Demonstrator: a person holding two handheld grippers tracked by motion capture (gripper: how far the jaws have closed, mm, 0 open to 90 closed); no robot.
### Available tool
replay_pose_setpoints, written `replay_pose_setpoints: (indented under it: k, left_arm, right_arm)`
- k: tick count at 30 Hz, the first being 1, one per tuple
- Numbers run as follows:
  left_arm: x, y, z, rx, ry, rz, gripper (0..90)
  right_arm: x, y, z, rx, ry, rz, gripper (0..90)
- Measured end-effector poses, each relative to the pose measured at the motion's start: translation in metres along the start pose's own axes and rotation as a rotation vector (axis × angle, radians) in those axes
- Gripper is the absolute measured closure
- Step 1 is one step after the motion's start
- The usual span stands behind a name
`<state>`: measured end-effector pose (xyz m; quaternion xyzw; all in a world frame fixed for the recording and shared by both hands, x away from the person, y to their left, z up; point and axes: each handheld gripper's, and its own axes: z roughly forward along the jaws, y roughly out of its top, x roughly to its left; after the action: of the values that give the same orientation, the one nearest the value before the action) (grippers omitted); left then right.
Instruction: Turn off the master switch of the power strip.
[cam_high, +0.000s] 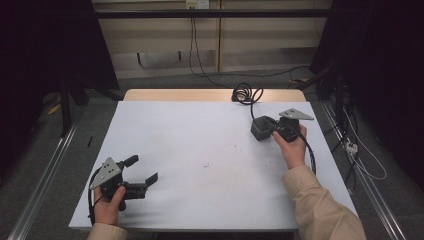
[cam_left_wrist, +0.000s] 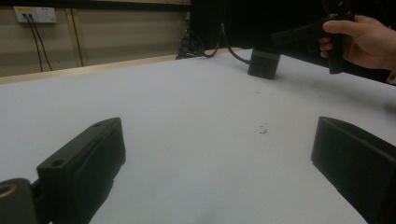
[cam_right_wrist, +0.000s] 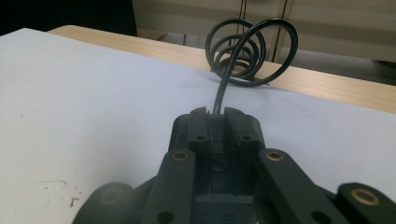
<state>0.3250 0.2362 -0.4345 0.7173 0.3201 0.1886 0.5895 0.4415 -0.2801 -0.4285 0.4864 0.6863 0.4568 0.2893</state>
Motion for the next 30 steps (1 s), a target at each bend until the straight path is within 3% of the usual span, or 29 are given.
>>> replay_pose_setpoints:
  k: [30]
  left_arm:
    - [0.0003, -0.0001, -0.0004, 0.001, 0.003, 0.000, 2.7]
  right_arm:
    - [-0.0004, -0.0028, 0.0018, 0.033, 0.009, -0.007, 89.8]
